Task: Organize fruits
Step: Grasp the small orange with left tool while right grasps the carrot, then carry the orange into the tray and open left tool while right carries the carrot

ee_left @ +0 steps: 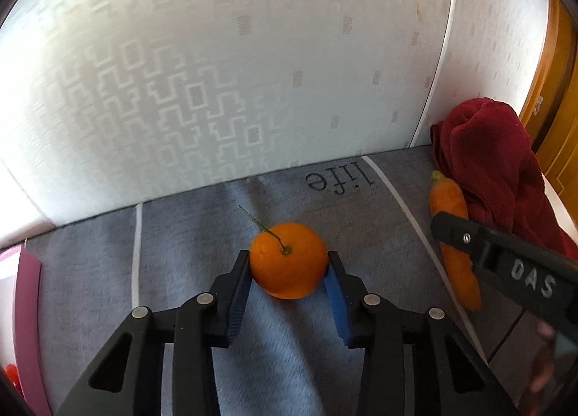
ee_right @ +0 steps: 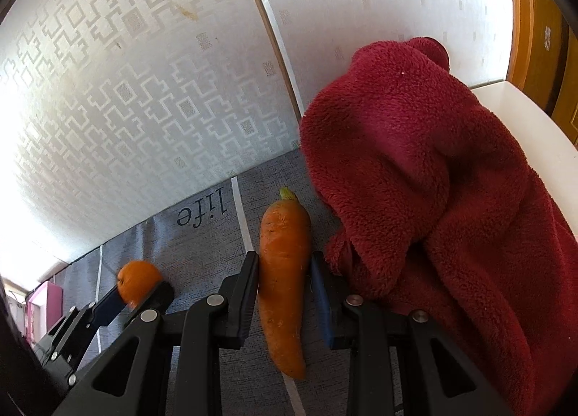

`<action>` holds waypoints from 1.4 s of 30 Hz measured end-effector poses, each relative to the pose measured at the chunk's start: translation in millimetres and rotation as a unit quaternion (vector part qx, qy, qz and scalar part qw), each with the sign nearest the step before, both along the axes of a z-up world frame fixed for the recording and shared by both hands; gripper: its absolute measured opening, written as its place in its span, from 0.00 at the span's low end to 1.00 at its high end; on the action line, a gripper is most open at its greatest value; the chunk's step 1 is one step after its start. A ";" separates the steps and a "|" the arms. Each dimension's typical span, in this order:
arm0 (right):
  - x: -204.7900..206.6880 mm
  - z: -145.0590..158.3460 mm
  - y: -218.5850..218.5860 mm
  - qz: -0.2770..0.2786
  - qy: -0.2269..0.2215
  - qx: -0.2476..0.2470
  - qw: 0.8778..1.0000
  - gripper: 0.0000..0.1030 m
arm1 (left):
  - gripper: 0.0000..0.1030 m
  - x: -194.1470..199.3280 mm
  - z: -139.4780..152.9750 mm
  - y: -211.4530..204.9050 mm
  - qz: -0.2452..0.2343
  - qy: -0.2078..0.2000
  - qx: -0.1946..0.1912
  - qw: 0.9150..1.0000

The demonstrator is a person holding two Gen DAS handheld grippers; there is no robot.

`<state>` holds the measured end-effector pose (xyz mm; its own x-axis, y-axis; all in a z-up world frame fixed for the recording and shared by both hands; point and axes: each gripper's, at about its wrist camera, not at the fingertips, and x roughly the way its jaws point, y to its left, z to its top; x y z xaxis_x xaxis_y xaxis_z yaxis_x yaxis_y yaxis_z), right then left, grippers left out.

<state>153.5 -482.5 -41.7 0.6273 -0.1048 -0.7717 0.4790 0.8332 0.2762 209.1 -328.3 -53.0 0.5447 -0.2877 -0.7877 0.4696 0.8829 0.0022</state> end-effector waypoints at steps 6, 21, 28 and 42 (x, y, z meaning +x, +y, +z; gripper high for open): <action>1.5 0.4 14.9 0.003 0.001 -0.006 1.000 0.28 | 0.39 -14.8 2.7 32.7 0.017 0.015 -0.018 1.000; 7.8 10.6 85.3 0.060 -0.013 -0.019 0.998 0.28 | 0.39 -59.9 34.4 127.7 0.058 0.007 -0.047 0.997; 12.6 12.5 121.3 0.089 -0.014 -0.026 0.996 0.28 | 0.39 -75.5 53.4 165.9 0.073 -0.013 -0.055 0.996; 10.3 20.4 176.8 0.139 -0.027 -0.049 0.989 0.27 | 0.39 -102.5 71.7 232.8 0.115 -0.033 -0.073 0.990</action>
<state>163.8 -305.7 -21.2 0.6817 0.0049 -0.7316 0.2153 0.9543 0.2070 106.6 -95.5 18.7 0.6576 -0.2592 -0.7074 0.2600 0.9593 -0.1097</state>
